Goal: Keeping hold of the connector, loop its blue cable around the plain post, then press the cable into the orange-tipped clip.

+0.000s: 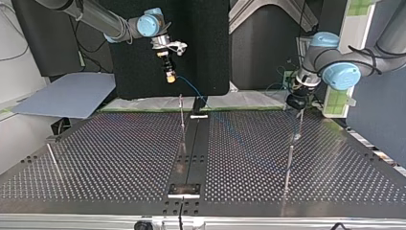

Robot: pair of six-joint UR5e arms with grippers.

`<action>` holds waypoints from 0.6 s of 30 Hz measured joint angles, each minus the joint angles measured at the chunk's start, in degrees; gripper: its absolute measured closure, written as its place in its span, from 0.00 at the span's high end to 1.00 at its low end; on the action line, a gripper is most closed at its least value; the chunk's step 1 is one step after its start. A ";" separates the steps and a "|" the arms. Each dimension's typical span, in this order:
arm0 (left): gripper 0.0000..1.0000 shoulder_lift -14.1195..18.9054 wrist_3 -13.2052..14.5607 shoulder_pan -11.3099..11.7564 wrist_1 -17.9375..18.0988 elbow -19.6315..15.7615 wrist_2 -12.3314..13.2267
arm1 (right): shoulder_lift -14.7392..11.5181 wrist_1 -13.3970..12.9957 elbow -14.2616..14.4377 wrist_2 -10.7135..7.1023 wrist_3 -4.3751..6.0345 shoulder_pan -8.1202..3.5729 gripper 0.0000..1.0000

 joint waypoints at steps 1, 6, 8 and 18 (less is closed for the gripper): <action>1.00 0.26 0.13 -0.28 -0.02 -0.30 0.40 | 0.00 0.00 0.00 0.00 0.00 0.01 0.00; 1.00 1.89 0.04 -1.36 0.16 -1.49 0.83 | 0.00 0.03 -0.14 0.00 0.00 0.11 0.00; 1.00 2.87 -0.37 -1.86 0.29 -1.90 0.63 | 0.00 0.10 -0.23 0.00 0.00 0.18 0.00; 1.00 5.91 0.73 -4.09 0.04 -4.02 0.41 | 0.01 0.16 -0.42 0.00 0.00 0.46 0.00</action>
